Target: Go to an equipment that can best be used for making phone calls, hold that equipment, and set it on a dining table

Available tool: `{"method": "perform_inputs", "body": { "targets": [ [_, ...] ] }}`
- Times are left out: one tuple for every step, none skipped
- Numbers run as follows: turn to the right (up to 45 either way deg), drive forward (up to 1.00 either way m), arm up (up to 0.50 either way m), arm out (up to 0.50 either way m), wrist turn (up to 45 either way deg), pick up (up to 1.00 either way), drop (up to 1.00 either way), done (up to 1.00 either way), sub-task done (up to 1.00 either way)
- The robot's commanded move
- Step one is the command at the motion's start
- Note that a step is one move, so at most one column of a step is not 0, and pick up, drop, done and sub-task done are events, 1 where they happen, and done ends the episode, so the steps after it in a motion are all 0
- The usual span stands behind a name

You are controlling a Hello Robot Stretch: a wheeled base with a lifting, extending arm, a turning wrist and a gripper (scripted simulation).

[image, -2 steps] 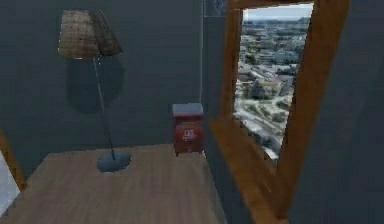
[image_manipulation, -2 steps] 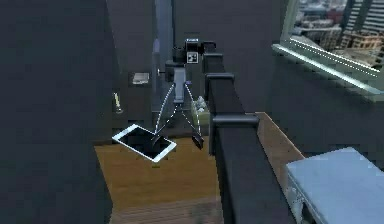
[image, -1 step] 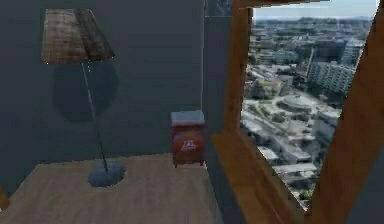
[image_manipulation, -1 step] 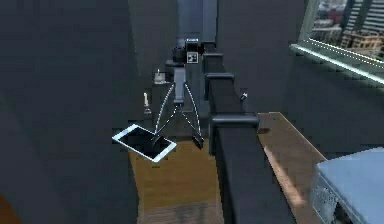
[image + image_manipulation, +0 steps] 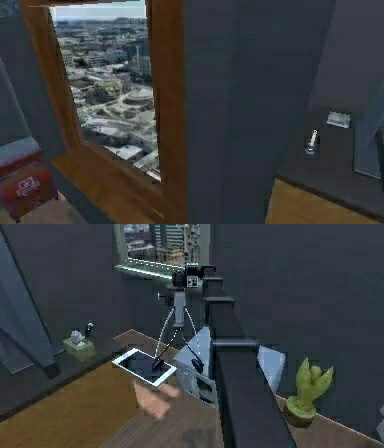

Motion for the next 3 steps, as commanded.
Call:
{"method": "perform_inputs", "body": {
  "targets": [
    [45.0,0.00,0.00,0.00,0.0,0.00,0.00,0.00,0.00],
    [45.0,0.00,0.00,0.00,0.0,0.00,0.00,0.00,0.00],
    [39.0,0.00,0.00,0.00,0.0,0.00,0.00,0.00,0.00]
  ]
}}
